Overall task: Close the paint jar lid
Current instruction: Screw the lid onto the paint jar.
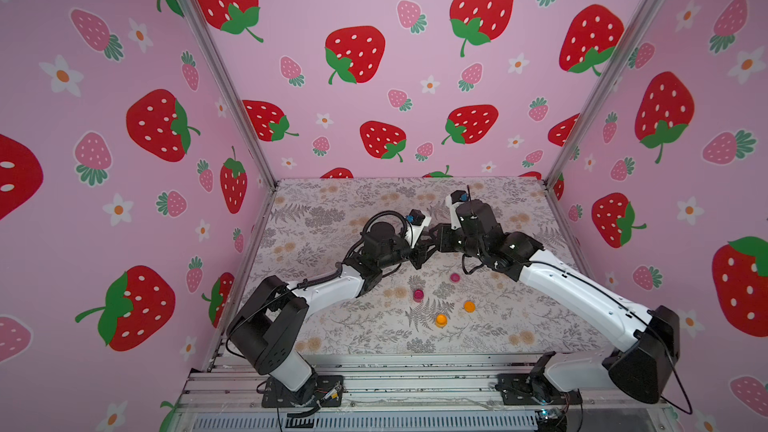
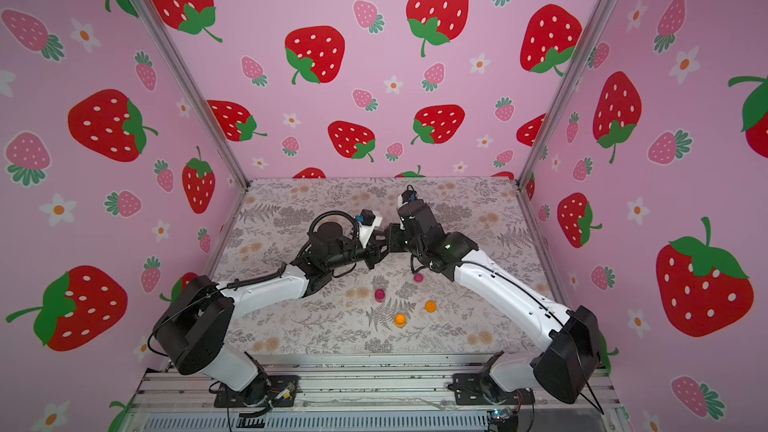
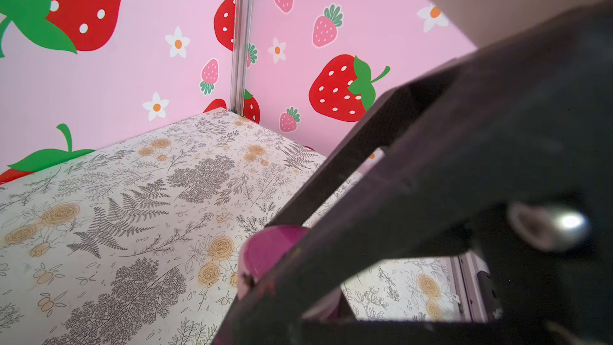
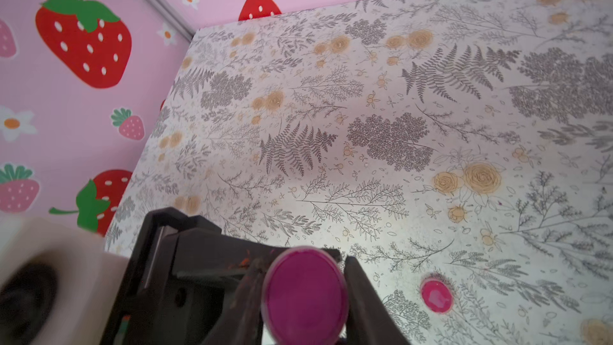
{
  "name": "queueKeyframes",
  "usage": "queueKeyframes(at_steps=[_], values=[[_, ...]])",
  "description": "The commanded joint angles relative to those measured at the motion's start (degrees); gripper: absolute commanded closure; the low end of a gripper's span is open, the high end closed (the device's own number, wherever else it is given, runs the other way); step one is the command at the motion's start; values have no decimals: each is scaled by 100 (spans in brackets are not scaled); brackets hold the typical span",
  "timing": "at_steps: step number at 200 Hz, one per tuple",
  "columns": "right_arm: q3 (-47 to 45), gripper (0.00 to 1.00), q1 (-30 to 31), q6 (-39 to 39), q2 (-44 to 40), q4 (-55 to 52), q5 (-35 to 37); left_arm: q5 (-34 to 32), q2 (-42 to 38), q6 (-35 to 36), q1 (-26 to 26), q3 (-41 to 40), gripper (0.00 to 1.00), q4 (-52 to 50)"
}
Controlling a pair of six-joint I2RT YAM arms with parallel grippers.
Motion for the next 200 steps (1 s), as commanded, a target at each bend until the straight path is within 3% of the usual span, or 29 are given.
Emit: queueKeyframes(at_steps=[1,17,36,68,98,116,138,200], values=[[19,46,240,611,-69,-180,115,-14,-178,162,-144,438,100,683],[162,28,73,333,-377,-537,-133,148,-369,137,-102,276,100,602],[242,17,-408,-183,-830,-766,-952,513,-617,-88,71,-21,100,692],[570,12,-1431,-1154,-1071,-1110,-3221,1108,-968,-256,172,-405,100,627],[958,14,-1875,-2308,-900,-1447,-4544,1498,-1232,-362,176,-575,100,523],[1169,16,-1872,-2984,-663,-1758,-4953,1571,-1354,-379,180,-618,100,423],[1162,19,-1867,-3285,-541,-1714,-5266,1607,-1442,-425,174,-650,100,408],[1172,23,-1584,-3545,-284,-1768,-5149,1646,-1496,-451,161,-634,100,345]])
